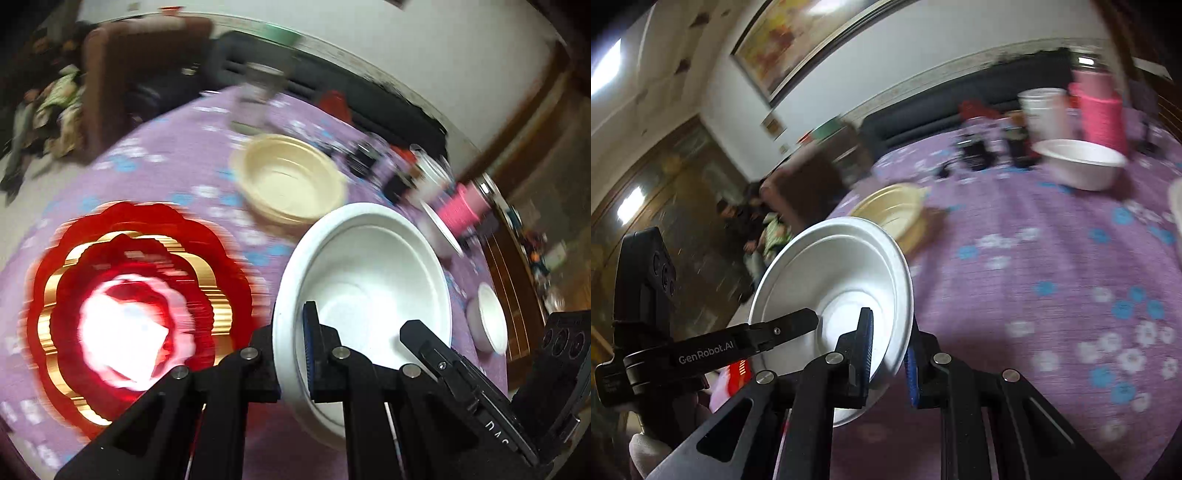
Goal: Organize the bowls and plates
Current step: 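Lower the white plate onto the red plate stack and open left tool, then withdraw the left tool from the plate stack, then move the right tool toward the white paper bowls, then close the right tool on the large white paper bowl rim and lift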
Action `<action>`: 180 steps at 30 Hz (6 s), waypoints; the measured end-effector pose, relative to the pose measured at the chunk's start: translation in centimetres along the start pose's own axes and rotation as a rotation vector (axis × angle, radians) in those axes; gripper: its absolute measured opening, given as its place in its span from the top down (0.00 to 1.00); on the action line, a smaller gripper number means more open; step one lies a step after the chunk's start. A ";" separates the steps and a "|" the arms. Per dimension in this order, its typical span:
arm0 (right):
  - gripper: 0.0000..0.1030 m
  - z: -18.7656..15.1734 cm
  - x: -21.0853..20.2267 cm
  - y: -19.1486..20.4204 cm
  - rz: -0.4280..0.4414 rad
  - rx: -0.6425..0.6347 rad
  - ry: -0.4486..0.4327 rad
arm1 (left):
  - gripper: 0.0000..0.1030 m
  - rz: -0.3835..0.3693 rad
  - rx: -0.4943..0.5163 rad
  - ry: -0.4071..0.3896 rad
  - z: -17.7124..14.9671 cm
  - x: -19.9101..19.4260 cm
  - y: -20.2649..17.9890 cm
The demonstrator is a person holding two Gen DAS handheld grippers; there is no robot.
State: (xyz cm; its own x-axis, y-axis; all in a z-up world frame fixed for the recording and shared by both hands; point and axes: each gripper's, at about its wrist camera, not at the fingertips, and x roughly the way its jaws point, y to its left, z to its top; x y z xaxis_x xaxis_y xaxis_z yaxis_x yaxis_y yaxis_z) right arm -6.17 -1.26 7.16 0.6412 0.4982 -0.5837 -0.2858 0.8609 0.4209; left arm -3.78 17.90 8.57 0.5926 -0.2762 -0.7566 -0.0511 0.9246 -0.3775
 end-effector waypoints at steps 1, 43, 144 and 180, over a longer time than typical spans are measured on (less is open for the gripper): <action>0.83 0.0 0.8 1.1 0.011 -0.015 0.017 | 0.92 0.012 -0.012 -0.007 0.0 -0.4 0.8; 0.39 -2.4 6.0 10.1 -0.148 -0.219 0.010 | 0.36 0.157 -0.058 -0.244 -1.4 -8.3 8.4; 0.35 7.6 -3.7 -18.8 -0.366 0.438 -0.175 | 0.11 0.171 0.438 0.044 -6.4 4.8 -9.1; 0.89 5.8 -4.4 -18.1 -0.133 0.468 0.008 | 0.11 0.096 0.375 0.069 -5.6 4.6 -8.1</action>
State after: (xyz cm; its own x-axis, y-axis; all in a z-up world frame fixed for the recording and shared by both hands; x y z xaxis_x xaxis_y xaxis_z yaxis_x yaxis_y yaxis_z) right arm 0.30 -19.70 6.13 0.6446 0.3896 -0.6578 0.1504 0.7790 0.6088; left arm -5.11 7.66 5.15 0.5437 -0.1888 -0.8178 0.2009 0.9753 -0.0917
